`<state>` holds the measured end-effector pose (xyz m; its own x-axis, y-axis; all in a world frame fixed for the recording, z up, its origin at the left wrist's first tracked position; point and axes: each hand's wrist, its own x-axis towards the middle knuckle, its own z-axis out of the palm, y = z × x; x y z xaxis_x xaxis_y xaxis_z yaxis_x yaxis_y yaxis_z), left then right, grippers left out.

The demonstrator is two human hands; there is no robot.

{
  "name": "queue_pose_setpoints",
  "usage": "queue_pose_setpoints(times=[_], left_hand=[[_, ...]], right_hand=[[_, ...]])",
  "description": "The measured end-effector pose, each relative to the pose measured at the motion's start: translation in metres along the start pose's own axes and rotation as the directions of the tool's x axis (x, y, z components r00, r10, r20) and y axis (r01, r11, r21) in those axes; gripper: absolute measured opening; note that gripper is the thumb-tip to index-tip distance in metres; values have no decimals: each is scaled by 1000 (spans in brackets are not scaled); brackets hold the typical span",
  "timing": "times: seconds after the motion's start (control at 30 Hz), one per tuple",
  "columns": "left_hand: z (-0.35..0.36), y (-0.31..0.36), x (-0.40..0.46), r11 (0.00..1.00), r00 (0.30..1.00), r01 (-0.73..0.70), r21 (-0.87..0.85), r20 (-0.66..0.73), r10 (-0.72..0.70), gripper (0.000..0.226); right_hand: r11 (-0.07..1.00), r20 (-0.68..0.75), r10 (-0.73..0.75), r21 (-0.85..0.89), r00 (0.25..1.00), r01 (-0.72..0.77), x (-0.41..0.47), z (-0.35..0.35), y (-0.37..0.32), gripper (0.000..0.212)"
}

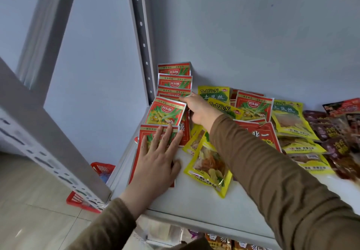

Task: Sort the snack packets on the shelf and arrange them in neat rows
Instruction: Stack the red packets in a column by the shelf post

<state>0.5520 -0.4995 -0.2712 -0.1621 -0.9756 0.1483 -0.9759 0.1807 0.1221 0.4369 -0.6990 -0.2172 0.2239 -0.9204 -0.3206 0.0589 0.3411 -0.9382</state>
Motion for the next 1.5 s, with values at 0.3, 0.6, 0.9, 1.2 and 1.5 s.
queue_pose_setpoints(times=[0.3, 0.6, 0.9, 1.2, 1.5], left_hand=[[0, 10, 15, 976, 995, -62, -210, -85, 45, 63], [-16, -33, 16, 798, 930, 325, -507, 16, -368, 104], [-13, -27, 21, 858, 935, 302, -415, -48, -352, 102], [-15, -28, 41, 768, 925, 264, -584, -74, -374, 95], [-14, -30, 52, 679, 885, 351, -645, -7, -465, 102]], right_hand=[[984, -34, -156, -89, 987, 153, -14, -2, 21, 59], [981, -13, -181, -67, 983, 180, -8, -4, 17, 58], [995, -58, -73, 63, 996, 76, -14, 2, 20, 26], [1000, -120, 2, -15, 993, -3, -21, 9, 9, 6], [977, -189, 11, 210, 982, 29, -59, 4, 7, 34]])
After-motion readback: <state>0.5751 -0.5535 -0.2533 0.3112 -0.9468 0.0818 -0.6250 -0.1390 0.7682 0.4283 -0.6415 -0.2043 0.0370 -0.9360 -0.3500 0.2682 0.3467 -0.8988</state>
